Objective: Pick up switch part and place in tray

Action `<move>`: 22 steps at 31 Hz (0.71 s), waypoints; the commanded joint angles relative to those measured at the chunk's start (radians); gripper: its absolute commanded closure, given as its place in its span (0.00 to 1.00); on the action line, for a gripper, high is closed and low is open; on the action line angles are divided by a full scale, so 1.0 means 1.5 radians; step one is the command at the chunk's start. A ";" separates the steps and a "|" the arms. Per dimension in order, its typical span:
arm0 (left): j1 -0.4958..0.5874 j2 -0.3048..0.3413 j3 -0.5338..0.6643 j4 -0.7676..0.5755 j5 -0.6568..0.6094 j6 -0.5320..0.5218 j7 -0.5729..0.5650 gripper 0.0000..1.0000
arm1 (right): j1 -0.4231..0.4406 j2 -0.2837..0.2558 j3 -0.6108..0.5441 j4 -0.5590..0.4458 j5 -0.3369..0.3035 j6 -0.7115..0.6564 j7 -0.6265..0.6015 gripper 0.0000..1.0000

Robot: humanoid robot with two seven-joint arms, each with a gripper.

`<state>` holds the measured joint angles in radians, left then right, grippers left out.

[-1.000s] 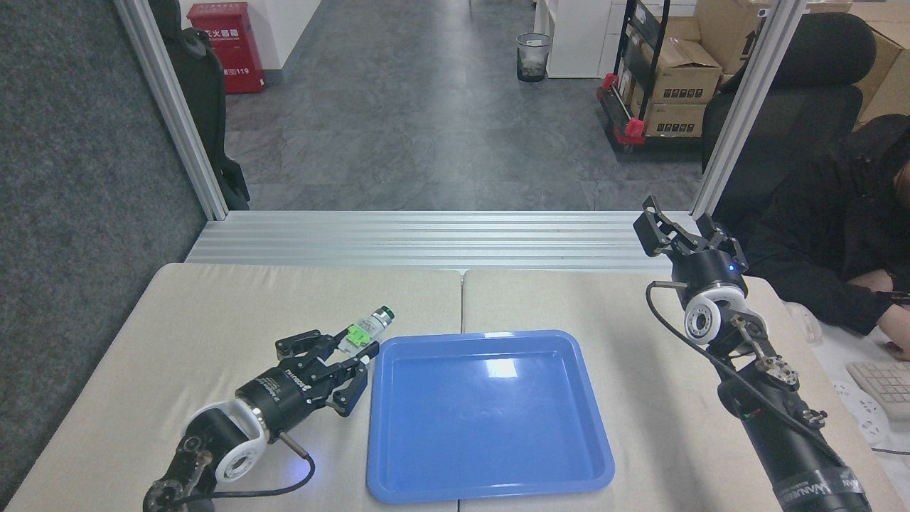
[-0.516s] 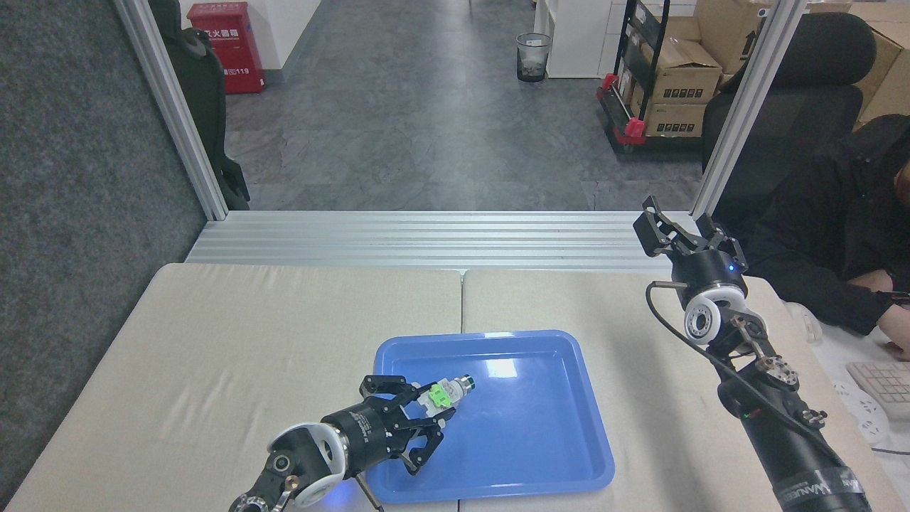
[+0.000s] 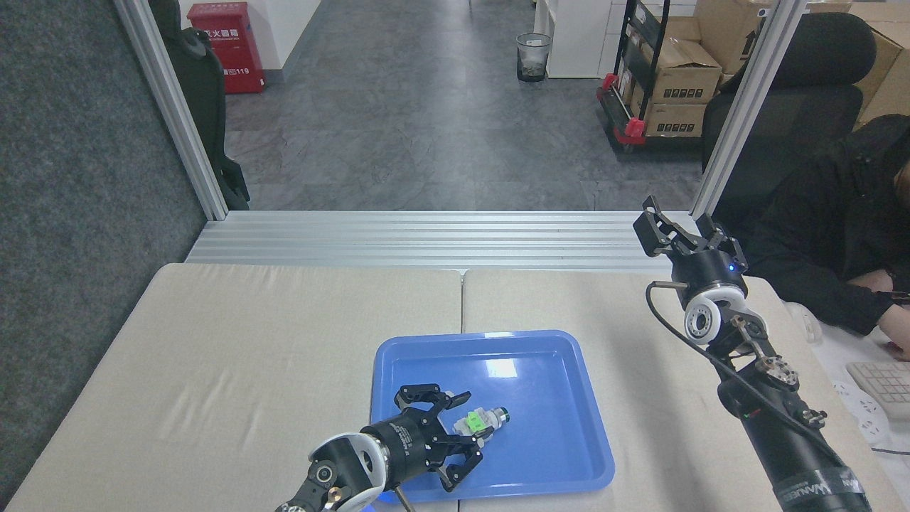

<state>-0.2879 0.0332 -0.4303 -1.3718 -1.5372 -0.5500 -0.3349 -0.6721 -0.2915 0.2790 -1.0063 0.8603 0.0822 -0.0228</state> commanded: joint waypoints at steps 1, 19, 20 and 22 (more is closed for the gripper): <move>-0.002 -0.055 -0.028 -0.007 0.001 0.030 0.004 0.25 | 0.000 0.000 0.000 0.000 0.000 -0.001 0.000 0.01; -0.071 -0.028 0.170 -0.067 0.204 0.211 0.011 0.13 | 0.000 0.000 0.000 0.000 0.000 0.000 0.000 0.01; -0.081 -0.027 0.183 -0.067 0.204 0.236 0.011 0.12 | 0.000 0.000 0.000 0.000 0.000 0.000 0.000 0.01; -0.102 -0.027 0.226 -0.062 0.205 0.298 0.011 0.09 | 0.000 0.000 0.000 0.000 0.000 0.000 0.000 0.01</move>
<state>-0.3558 -0.0131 -0.3146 -1.4304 -1.2887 -0.2439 -0.3223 -0.6721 -0.2915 0.2790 -1.0064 0.8600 0.0821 -0.0228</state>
